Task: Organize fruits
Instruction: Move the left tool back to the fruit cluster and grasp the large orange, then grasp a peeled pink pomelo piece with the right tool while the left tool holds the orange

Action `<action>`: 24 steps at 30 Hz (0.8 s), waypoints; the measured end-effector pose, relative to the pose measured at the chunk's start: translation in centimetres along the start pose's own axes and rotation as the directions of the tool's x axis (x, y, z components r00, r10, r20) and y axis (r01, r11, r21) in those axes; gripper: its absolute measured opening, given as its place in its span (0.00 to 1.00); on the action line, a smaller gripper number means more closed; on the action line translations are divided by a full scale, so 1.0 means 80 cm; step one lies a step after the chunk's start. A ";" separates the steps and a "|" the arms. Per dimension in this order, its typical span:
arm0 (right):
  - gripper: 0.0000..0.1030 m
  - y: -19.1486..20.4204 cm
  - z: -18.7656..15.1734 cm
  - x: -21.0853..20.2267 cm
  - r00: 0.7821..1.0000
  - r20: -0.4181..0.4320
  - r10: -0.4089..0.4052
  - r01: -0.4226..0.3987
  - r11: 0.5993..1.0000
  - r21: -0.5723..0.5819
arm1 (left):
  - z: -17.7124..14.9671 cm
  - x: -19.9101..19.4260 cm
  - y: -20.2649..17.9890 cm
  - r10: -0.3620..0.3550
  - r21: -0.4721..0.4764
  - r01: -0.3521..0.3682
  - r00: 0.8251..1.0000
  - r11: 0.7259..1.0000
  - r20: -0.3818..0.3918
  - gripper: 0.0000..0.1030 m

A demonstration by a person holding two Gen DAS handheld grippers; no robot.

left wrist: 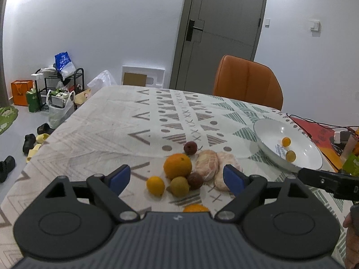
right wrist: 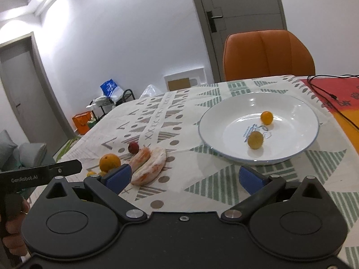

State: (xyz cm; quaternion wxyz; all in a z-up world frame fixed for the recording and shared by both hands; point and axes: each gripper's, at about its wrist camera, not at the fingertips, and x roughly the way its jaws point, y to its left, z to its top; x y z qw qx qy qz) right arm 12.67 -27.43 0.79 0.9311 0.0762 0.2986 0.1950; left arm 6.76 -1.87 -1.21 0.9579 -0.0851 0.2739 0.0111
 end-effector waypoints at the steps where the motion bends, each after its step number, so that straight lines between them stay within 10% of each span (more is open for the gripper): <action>1: 1.00 0.003 -0.001 0.002 1.000 -0.006 0.001 -0.001 1.000 -0.006 | -0.003 0.000 0.002 -0.001 -0.004 0.001 1.000 1.000 -0.003 0.86; 16: 1.00 0.021 -0.015 0.028 0.997 -0.075 0.007 -0.011 0.999 -0.053 | -0.034 0.017 0.002 -0.048 -0.042 0.045 0.996 0.998 -0.072 0.84; 20: 1.00 0.021 -0.015 0.035 0.996 -0.086 -0.001 -0.004 0.999 -0.049 | -0.044 0.026 0.004 -0.101 -0.055 0.097 0.991 0.994 -0.091 0.33; 24: 1.00 0.028 -0.015 0.043 0.995 -0.102 0.001 -0.007 0.998 -0.060 | -0.041 0.023 0.012 -0.046 -0.062 0.042 0.996 0.997 -0.073 0.33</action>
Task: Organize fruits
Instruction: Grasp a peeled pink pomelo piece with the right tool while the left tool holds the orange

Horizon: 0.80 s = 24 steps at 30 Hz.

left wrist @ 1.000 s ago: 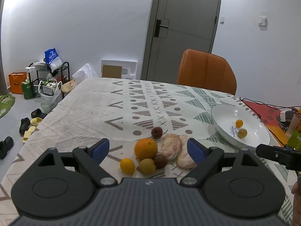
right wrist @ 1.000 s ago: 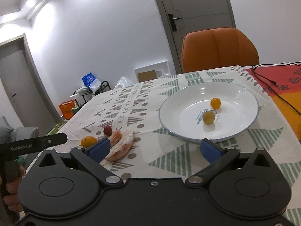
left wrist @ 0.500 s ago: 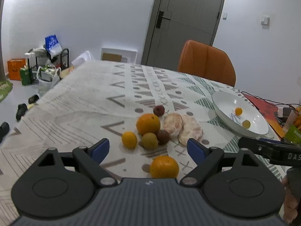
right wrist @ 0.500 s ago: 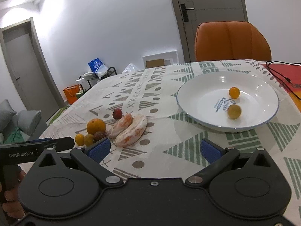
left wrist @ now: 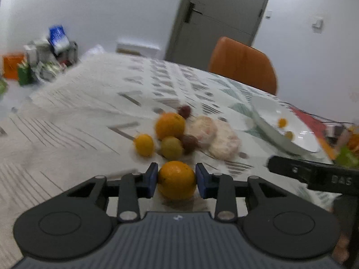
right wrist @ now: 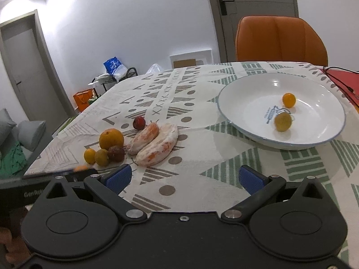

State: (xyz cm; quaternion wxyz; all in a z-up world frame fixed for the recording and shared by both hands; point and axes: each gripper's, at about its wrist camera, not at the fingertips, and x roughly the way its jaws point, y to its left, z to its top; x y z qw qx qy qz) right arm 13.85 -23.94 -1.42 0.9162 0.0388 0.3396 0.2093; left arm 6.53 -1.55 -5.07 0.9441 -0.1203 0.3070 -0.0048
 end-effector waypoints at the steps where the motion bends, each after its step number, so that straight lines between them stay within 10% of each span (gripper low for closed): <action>1: 1.00 0.003 0.001 0.002 1.000 -0.003 0.002 -0.002 1.000 -0.006 | 0.002 0.000 0.004 0.003 -0.005 -0.003 1.000 1.000 0.002 0.33; 24: 0.89 0.062 0.018 0.078 0.999 -0.040 0.010 -0.014 0.996 -0.084 | 0.036 0.002 0.072 0.070 -0.077 -0.068 0.997 0.995 0.017 0.34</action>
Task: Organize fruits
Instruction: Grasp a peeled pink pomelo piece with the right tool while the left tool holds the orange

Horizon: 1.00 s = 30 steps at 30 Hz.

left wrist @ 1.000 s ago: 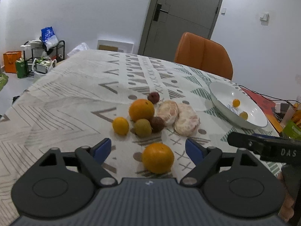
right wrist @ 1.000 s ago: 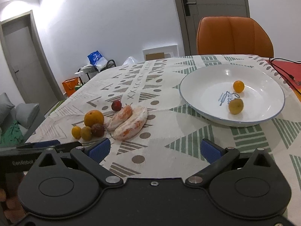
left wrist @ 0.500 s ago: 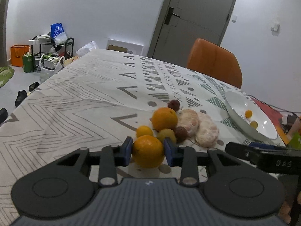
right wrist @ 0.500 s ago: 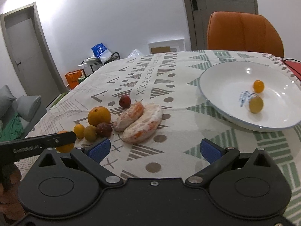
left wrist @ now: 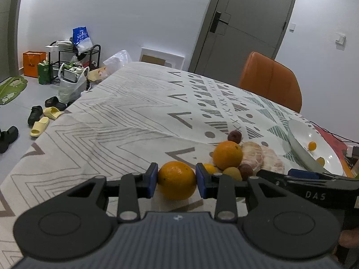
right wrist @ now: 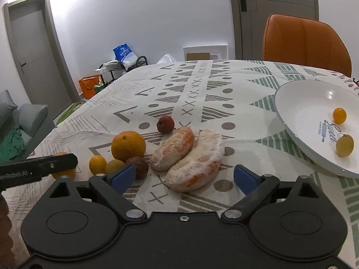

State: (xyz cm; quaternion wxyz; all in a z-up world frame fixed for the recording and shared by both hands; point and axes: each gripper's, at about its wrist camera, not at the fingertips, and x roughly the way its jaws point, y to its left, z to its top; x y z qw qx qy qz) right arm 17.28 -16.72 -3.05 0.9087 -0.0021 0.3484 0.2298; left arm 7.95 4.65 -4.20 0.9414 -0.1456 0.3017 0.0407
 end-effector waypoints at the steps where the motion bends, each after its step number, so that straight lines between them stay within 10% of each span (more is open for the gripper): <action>1: 0.86 -0.001 0.000 0.001 1.000 -0.002 -0.004 0.004 1.000 0.000 | 0.000 0.000 0.000 0.000 -0.001 0.000 1.000 1.000 0.001 0.34; 11: 0.35 -0.029 -0.004 -0.012 1.000 0.003 -0.017 0.017 1.000 0.002 | 0.001 0.006 -0.008 -0.016 0.008 0.016 1.000 1.000 0.002 0.34; 30: 0.56 -0.018 0.015 0.018 0.998 -0.012 -0.064 0.064 0.997 -0.045 | 0.015 0.021 0.009 0.001 -0.014 -0.001 1.000 1.000 0.007 0.34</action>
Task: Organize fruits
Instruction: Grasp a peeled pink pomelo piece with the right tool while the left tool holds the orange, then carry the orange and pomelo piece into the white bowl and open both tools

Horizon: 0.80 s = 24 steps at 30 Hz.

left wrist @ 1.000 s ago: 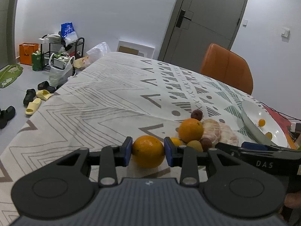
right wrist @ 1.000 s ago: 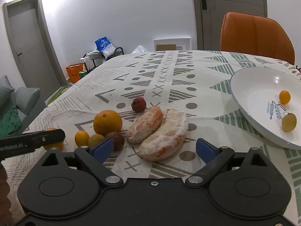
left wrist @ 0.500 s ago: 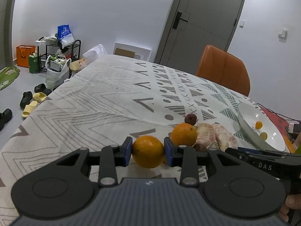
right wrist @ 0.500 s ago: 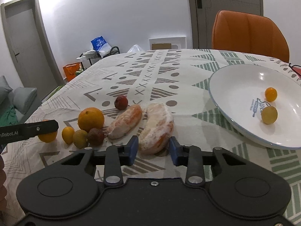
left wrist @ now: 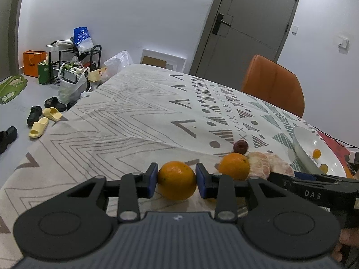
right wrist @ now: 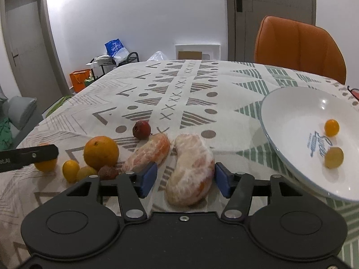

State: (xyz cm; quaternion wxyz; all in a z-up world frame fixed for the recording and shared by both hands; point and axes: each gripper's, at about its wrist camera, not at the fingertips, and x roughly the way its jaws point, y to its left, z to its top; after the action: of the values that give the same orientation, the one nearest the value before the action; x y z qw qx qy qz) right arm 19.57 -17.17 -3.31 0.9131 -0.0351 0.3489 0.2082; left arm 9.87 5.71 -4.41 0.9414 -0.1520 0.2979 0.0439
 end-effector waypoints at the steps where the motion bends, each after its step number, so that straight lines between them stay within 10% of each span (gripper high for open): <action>1: 0.56 0.002 0.001 0.003 1.000 0.002 -0.004 0.004 1.000 -0.011 | 0.001 0.000 0.002 0.002 -0.002 -0.002 1.000 1.000 0.003 0.34; 7: 0.39 0.010 0.002 0.006 0.999 0.018 -0.030 0.031 0.997 -0.069 | 0.005 0.008 0.010 0.009 -0.015 -0.009 1.000 1.000 -0.002 0.34; 24: 0.37 -0.037 -0.002 -0.060 0.993 0.117 -0.030 0.026 0.999 0.036 | 0.012 0.004 -0.039 -0.056 0.040 0.056 0.998 0.998 0.015 0.34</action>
State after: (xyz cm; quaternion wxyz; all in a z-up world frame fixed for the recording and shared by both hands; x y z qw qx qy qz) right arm 17.44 -21.59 -0.59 0.9353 -0.0120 0.2977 0.1911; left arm 11.23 3.02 -3.03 0.9475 -0.1412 0.2867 0.0128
